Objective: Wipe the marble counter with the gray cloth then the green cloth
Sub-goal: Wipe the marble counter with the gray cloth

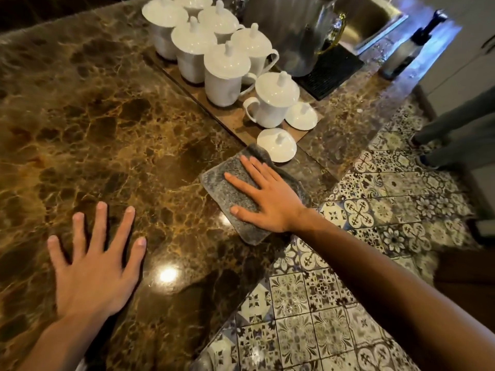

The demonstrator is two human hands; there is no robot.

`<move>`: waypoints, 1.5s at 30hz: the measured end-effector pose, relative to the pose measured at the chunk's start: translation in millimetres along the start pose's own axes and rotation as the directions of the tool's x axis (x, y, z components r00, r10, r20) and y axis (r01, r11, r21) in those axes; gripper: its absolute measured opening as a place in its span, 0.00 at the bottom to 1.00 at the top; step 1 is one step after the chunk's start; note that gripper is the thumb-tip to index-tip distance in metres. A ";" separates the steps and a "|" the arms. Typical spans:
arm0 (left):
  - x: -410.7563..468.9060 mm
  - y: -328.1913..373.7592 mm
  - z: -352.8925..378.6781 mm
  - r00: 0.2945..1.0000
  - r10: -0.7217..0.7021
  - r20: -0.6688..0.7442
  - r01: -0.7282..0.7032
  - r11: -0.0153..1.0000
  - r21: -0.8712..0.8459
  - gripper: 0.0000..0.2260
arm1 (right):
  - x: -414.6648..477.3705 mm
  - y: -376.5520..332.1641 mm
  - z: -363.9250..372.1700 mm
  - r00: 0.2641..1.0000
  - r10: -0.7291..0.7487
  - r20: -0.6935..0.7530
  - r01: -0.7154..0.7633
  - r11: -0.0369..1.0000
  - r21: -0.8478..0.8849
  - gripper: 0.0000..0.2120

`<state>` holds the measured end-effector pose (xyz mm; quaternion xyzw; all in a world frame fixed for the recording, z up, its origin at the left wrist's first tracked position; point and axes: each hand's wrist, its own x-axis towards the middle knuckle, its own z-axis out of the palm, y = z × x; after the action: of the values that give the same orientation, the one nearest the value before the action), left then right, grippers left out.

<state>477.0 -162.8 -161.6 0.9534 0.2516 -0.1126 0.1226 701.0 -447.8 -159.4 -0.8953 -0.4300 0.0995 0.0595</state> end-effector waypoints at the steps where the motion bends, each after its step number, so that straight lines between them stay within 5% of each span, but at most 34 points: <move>1: -0.2 -0.5 0.5 1.000 0.001 -0.002 -0.001 1.000 -0.002 0.29 | -8.0 2.9 0.3 1.000 -0.002 0.000 0.002 1.000 -0.004 0.35; 18: 2.1 -0.2 5.6 0.999 -0.016 -0.035 0.016 1.000 0.000 0.28 | -87.8 44.9 6.2 0.929 0.361 -0.083 -0.359 0.932 0.038 0.35; 27: 4.0 -3.3 7.9 1.000 -0.019 -0.017 0.019 1.000 -0.023 0.27 | -121.7 -29.5 33.3 0.992 0.118 -0.035 -0.117 0.993 0.030 0.34; 30: 2.2 -0.8 7.6 0.999 -0.011 -0.034 0.011 1.000 -0.010 0.27 | -109.8 5.0 20.7 0.984 0.178 -0.032 -0.176 0.984 0.035 0.34; 36: 1.5 3.5 5.3 0.998 -0.012 -0.061 0.016 0.998 0.056 0.29 | -85.2 61.7 13.5 0.918 0.347 -0.193 -0.346 0.937 0.039 0.33; 45: -37.3 -7.8 3.4 0.999 0.051 -0.015 -0.051 0.999 0.007 0.28 | -108.3 -82.3 77.6 0.847 0.244 -0.472 -0.161 0.964 0.210 0.29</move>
<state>440.9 -174.1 -155.9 0.9607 0.2280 -0.1030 0.1206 554.7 -479.6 -205.4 -0.9234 -0.2937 -0.0924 0.2291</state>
